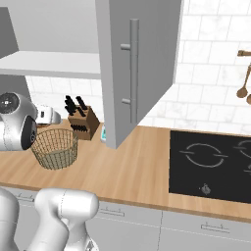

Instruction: Open the cabinet, pick up the bread from the cabinet and place it in the basket. Then move the basket to the dining counter.

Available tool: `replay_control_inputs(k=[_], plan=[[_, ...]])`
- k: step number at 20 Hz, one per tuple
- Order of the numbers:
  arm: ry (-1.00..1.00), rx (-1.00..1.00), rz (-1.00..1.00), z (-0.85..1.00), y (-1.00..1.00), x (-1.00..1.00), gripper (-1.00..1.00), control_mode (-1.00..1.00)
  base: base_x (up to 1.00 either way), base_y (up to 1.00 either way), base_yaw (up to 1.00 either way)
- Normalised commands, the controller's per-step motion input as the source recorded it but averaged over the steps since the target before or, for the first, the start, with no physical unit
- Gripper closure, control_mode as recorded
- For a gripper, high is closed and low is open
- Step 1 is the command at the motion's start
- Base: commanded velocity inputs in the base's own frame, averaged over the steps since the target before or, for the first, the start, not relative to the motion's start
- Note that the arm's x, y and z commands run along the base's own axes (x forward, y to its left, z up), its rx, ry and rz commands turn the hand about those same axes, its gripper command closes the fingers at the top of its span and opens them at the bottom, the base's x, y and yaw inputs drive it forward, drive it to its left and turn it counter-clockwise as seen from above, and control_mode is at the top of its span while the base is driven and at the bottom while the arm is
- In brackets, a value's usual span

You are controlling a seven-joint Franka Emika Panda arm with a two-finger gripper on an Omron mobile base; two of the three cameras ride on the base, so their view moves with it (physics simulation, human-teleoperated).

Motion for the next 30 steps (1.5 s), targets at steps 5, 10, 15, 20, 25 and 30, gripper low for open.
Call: replay_control_inputs(k=[5, 10, 15, 20, 25, 30], plan=[[0.21, 0.0, -0.08, -0.28, 0.0, 0.0, 1.0, -1.0, 0.0, 0.0, 0.0], [0.21, 0.03, -0.04, -0.39, 0.0, 0.01, 1.0, -1.0, 0.0, 0.0, 0.0], [0.11, 0.01, -0.02, -0.42, 0.08, 0.12, 1.0, -1.0, 0.0, 0.0, 0.0], [0.05, 0.0, -0.03, -0.4, 0.16, 0.26, 1.0, -1.0, 0.0, 0.0, 0.0], [0.06, 0.0, -0.02, -0.26, 0.02, 0.29, 1.0, -1.0, 0.0, 0.0, 0.0], [0.1, 0.0, -0.01, -0.43, 0.1, 0.27, 1.0, -1.0, 0.0, 0.0, 0.0]])
